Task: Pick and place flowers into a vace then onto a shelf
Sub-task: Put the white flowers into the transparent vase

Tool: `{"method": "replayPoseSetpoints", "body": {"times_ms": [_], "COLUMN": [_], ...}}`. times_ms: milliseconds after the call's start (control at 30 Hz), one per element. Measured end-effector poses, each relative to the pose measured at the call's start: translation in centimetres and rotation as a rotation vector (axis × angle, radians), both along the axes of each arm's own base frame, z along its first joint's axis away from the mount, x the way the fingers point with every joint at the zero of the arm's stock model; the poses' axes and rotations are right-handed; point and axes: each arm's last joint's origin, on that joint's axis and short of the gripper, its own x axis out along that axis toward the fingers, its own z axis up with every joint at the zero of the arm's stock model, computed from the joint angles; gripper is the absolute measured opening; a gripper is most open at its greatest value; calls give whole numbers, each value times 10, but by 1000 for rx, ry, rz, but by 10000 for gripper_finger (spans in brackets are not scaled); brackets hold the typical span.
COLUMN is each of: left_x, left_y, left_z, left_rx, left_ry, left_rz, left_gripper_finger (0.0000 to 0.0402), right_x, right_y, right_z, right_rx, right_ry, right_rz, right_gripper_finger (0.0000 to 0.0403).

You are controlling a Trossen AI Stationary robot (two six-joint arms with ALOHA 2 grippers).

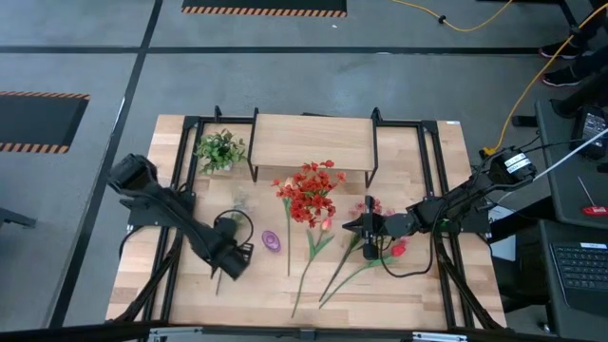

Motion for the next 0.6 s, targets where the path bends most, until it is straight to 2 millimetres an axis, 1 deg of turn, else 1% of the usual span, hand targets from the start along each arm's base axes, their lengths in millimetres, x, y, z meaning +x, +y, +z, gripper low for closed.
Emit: {"method": "replayPoseSetpoints", "body": {"times_ms": [200, 367, 467, 600], "left_x": [-14, -28, -36, -40], "left_y": [-4, -7, -7, -6], "left_z": [30, 50, 59, 70], "left_rx": [85, 286, 404, 536], "left_ry": [-230, -478, -585, -685], "left_rz": [-117, -209, -258, -329], "left_gripper_finger": [5, 5, 4, 4], "right_x": [0, 2, 3, 4], "right_y": [0, 1, 1, 2], "right_z": [1, 5, 7, 10], "right_rx": [-25, -34, -25, -39], "right_ry": [-7, -49, -69, -100], "right_rz": [12, 22, 21, 30], "right_gripper_finger": [18, 18, 18, 18]}}
